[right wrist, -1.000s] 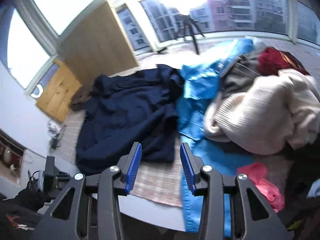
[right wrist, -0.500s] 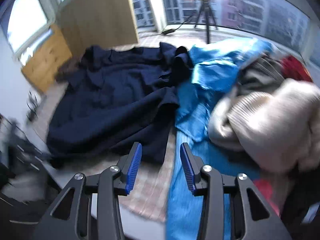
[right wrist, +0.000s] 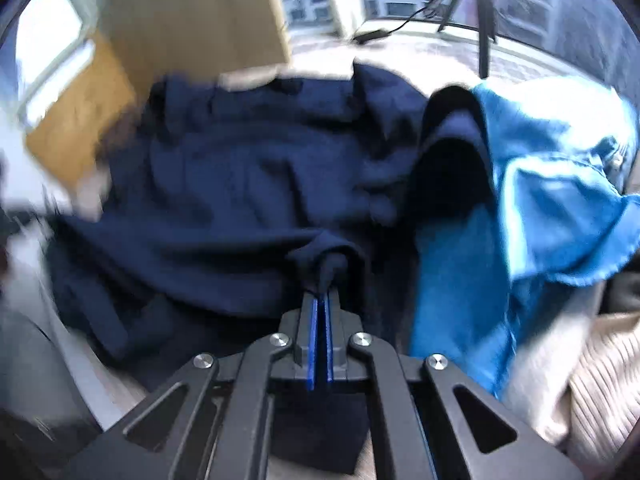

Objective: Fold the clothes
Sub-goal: 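Grasp the navy garment edge with the right gripper while the left gripper grasps another edge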

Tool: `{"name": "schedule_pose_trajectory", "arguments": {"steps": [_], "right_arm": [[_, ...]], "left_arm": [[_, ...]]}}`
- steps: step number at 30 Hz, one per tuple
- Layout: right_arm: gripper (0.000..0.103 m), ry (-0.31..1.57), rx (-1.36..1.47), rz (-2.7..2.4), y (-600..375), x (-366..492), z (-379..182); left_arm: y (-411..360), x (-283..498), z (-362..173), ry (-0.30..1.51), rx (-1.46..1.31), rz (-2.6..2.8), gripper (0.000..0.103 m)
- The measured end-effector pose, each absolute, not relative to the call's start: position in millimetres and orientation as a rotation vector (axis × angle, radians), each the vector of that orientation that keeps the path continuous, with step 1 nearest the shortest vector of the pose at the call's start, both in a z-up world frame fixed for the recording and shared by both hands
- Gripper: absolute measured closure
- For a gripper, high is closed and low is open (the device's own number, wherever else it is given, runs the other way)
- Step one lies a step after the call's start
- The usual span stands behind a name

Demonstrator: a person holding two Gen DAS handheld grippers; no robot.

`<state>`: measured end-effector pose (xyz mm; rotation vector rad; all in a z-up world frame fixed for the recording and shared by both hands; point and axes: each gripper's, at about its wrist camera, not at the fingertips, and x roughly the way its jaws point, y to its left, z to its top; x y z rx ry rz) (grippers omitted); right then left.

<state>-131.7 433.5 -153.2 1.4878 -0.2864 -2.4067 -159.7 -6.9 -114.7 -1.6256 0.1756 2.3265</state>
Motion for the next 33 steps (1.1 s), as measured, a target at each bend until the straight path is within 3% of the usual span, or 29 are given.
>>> {"name": "schedule_pose_trajectory", "arguments": {"steps": [5,7,9,11,21,25,30,33], "right_arm": [[0.088,-0.288,1.664,-2.512,448.4,-156.2,-150.3],[0.074,-0.24,1.655,-2.495,446.6,-150.5,-143.8],[0.067,-0.211,1.649,-2.46,443.3,-140.7,-138.5],[0.067,-0.164,1.646,-2.443,439.0,-132.6,-135.3],[0.067,-0.007,1.662,-2.405,429.9,-138.7,-153.4],[0.067,0.137,1.659,-2.36,416.9,-140.2,-163.0],[0.067,0.258,1.601,-2.361,397.2,-148.1,-170.5],[0.07,0.22,1.578,-2.344,394.4,-154.1,-170.2]], "left_arm": [[-21.0,-184.8,-142.4,0.127,-1.708,2.281,0.096],[-19.0,-172.3,-145.7,0.089,-1.72,2.243,0.097],[-17.1,-159.8,-149.0,0.051,-1.732,2.205,0.092],[-15.1,-147.3,-152.3,0.014,-1.742,2.166,0.085],[-3.5,-105.1,-166.8,-0.142,-1.765,2.035,0.085],[1.8,-112.6,-169.4,-0.176,-1.749,2.061,0.102],[-0.1,-118.5,-163.9,-0.162,-1.713,2.124,0.102],[-0.9,-118.4,-157.6,-0.129,-1.693,2.151,0.102]]}}
